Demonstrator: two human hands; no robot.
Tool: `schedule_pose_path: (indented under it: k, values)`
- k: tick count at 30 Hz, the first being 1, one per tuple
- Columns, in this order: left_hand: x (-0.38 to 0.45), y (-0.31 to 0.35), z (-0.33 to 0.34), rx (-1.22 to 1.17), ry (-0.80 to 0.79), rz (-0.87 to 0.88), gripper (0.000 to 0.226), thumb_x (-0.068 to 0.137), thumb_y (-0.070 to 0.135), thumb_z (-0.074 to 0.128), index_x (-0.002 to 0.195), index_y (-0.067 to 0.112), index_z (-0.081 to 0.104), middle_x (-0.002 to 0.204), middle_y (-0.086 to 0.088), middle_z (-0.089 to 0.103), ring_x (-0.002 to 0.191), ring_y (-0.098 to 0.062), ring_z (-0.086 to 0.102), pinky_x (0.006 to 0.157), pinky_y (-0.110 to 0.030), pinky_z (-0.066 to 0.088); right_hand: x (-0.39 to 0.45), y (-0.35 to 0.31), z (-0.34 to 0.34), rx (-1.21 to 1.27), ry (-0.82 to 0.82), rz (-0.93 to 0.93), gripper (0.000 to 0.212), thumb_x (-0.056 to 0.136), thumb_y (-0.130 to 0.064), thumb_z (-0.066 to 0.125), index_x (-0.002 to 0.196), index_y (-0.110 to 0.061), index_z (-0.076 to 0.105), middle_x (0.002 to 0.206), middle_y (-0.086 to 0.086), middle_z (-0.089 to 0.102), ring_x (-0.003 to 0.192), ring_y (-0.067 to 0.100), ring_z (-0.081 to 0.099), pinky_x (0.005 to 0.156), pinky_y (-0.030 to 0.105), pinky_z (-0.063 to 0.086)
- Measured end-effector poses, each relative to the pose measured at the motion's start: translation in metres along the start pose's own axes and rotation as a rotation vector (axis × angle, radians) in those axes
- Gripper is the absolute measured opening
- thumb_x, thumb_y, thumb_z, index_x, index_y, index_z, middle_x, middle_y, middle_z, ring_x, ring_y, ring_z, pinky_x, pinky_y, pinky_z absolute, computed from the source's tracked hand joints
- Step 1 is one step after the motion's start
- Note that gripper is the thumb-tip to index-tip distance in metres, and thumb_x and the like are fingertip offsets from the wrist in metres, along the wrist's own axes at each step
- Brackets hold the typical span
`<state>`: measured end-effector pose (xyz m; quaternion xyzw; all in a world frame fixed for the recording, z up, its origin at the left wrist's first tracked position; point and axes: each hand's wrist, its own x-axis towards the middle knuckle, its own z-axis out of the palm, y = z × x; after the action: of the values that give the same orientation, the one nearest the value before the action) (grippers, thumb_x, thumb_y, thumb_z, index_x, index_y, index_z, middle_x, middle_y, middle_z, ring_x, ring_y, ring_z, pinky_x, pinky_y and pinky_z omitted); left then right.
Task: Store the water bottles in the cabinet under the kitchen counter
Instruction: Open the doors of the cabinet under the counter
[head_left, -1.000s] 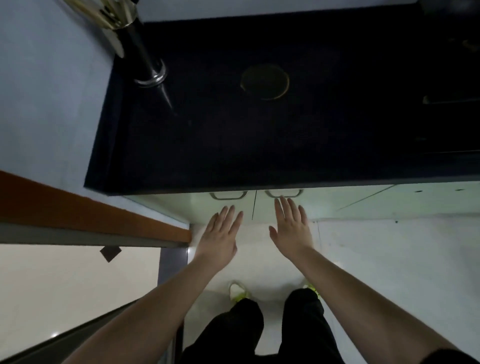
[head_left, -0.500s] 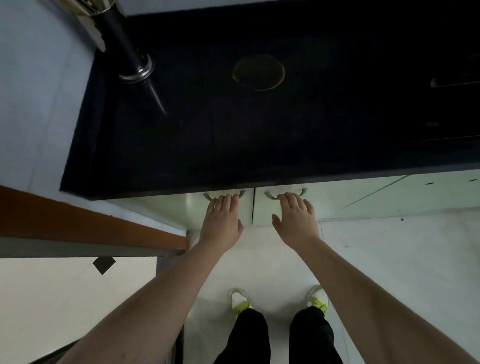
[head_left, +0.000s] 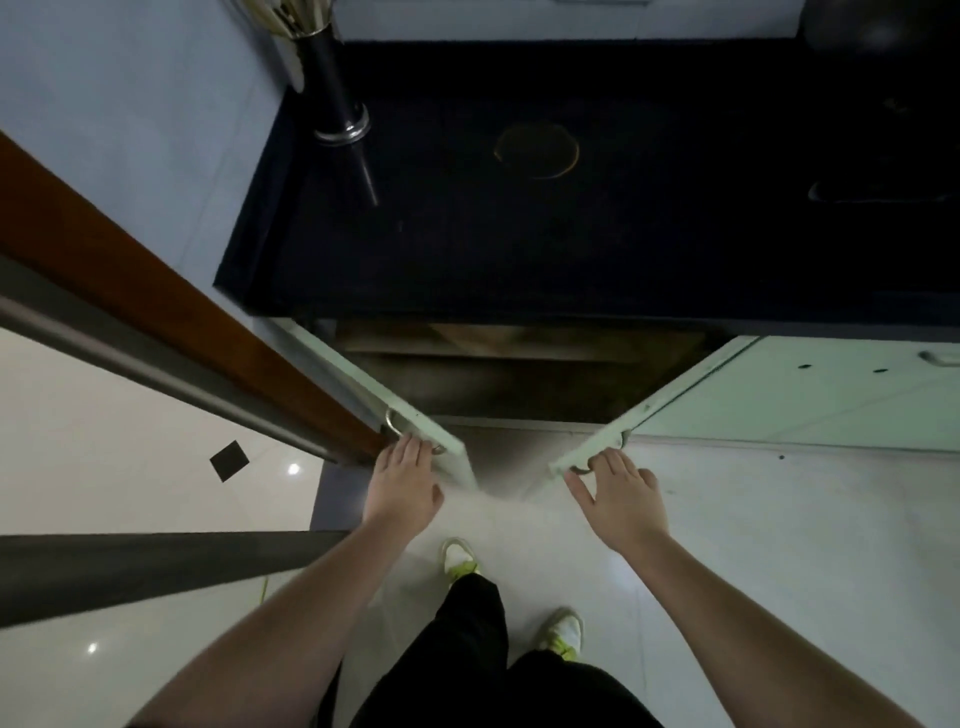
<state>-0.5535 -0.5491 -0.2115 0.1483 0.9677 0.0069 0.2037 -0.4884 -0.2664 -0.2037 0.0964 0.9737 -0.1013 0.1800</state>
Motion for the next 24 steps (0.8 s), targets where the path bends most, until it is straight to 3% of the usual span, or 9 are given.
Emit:
schedule_pose_path:
  k: [3,8,11,14,18,21,24]
  values:
    - [-0.033,-0.007,0.009,-0.017,-0.051,-0.08,0.076,0.096,0.053,0.043,0.154,0.01,0.018,0.163,-0.007,0.018,0.151,-0.021,0.009,0.123,-0.04,0.011,-0.033,0.029,0.003,-0.013,-0.046,0.009,0.086,0.086,-0.074,0.002,0.117,-0.016,0.058,0.125,-0.001,0.055,0.125,0.017,0.046,0.103,0.036,0.038]
    - [-0.059,-0.022,0.014,-0.062,-0.073,-0.196,0.085,0.092,0.07,0.021,0.154,0.012,0.02,0.163,-0.004,0.02,0.151,-0.021,0.009,0.122,-0.041,0.013,-0.069,0.076,0.006,-0.003,-0.066,0.025,0.086,0.086,-0.077,0.011,0.12,-0.015,0.059,0.141,0.001,0.047,0.138,0.015,0.034,0.115,0.038,0.026]
    - [-0.062,-0.018,0.012,-0.116,-0.039,-0.25,0.077,0.096,0.064,0.016,0.149,0.011,0.033,0.158,-0.006,0.032,0.149,-0.024,0.018,0.119,-0.044,0.016,-0.084,0.101,0.005,0.017,-0.045,0.019,0.066,0.089,-0.069,0.027,0.108,-0.015,0.061,0.132,0.001,0.052,0.133,0.017,0.039,0.113,0.037,0.027]
    - [-0.055,-0.011,0.01,-0.116,0.025,-0.289,0.074,0.097,0.061,0.012,0.132,0.01,0.052,0.14,-0.01,0.052,0.137,-0.028,0.037,0.11,-0.048,0.031,-0.097,0.116,0.006,0.115,0.012,0.104,0.067,0.082,-0.065,0.034,0.113,-0.009,0.056,0.13,0.006,0.052,0.129,0.023,0.042,0.111,0.039,0.03]
    - [-0.046,-0.004,0.011,-0.148,0.021,-0.357,0.066,0.097,0.054,0.018,0.122,0.008,0.057,0.124,-0.011,0.058,0.12,-0.028,0.046,0.095,-0.046,0.038,-0.117,0.136,0.007,0.118,0.146,0.098,0.072,0.086,-0.037,0.056,0.145,-0.005,0.03,0.152,0.012,0.032,0.143,0.026,0.026,0.118,0.039,0.024]
    - [-0.045,-0.001,0.011,-0.157,0.06,-0.416,0.064,0.093,0.053,0.023,0.122,0.005,0.054,0.121,-0.014,0.057,0.115,-0.03,0.047,0.091,-0.046,0.04,-0.125,0.154,0.007,0.007,0.13,0.007,0.074,0.084,-0.009,0.052,0.151,-0.008,0.02,0.158,0.01,0.023,0.147,0.022,0.017,0.12,0.036,0.016]
    - [-0.051,0.011,0.009,-0.163,0.126,-0.526,0.065,0.096,0.05,0.033,0.131,-0.003,0.047,0.129,-0.023,0.053,0.12,-0.036,0.046,0.094,-0.048,0.038,-0.13,0.178,0.01,-0.023,0.057,0.028,0.072,0.084,0.004,0.042,0.152,-0.009,0.019,0.16,0.006,0.019,0.149,0.018,0.003,0.119,0.03,0.0]
